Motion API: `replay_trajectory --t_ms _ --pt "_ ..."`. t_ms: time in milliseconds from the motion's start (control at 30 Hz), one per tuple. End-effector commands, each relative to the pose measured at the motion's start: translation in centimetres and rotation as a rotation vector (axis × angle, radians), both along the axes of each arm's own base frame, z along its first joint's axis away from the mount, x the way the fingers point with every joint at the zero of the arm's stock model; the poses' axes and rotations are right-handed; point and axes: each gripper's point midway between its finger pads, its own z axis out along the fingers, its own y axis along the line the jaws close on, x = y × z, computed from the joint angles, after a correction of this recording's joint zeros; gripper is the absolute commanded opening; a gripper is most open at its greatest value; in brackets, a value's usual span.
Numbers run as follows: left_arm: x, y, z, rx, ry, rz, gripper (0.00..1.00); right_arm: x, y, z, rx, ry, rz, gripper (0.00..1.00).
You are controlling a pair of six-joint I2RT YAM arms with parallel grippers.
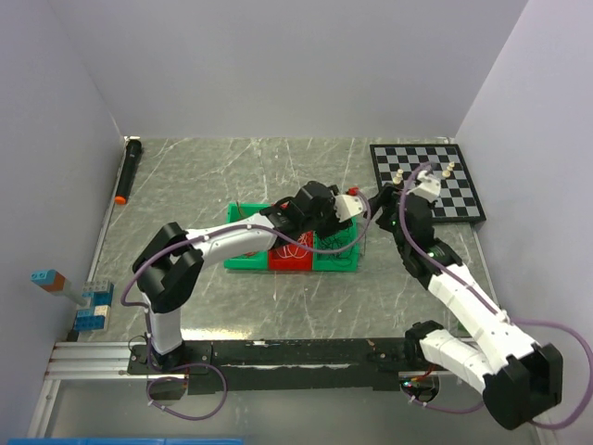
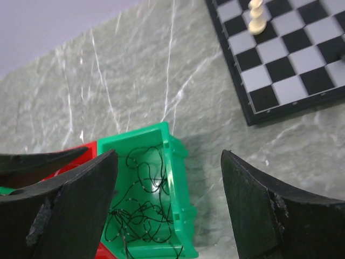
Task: Untangle the cables
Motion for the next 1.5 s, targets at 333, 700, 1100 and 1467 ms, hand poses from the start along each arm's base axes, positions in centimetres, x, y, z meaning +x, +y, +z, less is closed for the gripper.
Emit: replay_trajectory --t_ms 333,700,1100,1467 --pt "-0.1 4.1 2.5 -0.022 0.223 0.066 0.97 -1.8 -0.8 4.5 0.081 -0.106 0.010 0.84" --pt "-8.1 6.4 7.7 0.027 0.711 -0.431 0.97 -2.3 1.0 6.8 0.112 -0.116 0.119 0.84" --pt "2.0 16.0 15.0 -0.393 0.658 0.094 0.97 -3.3 2.3 6.5 0.087 -0.087 0.227 0.99" --pt "5.1 27.2 13.3 -0.369 0.282 0.655 0.97 -4.7 0.7 6.5 0.035 -0.112 0.195 1.00"
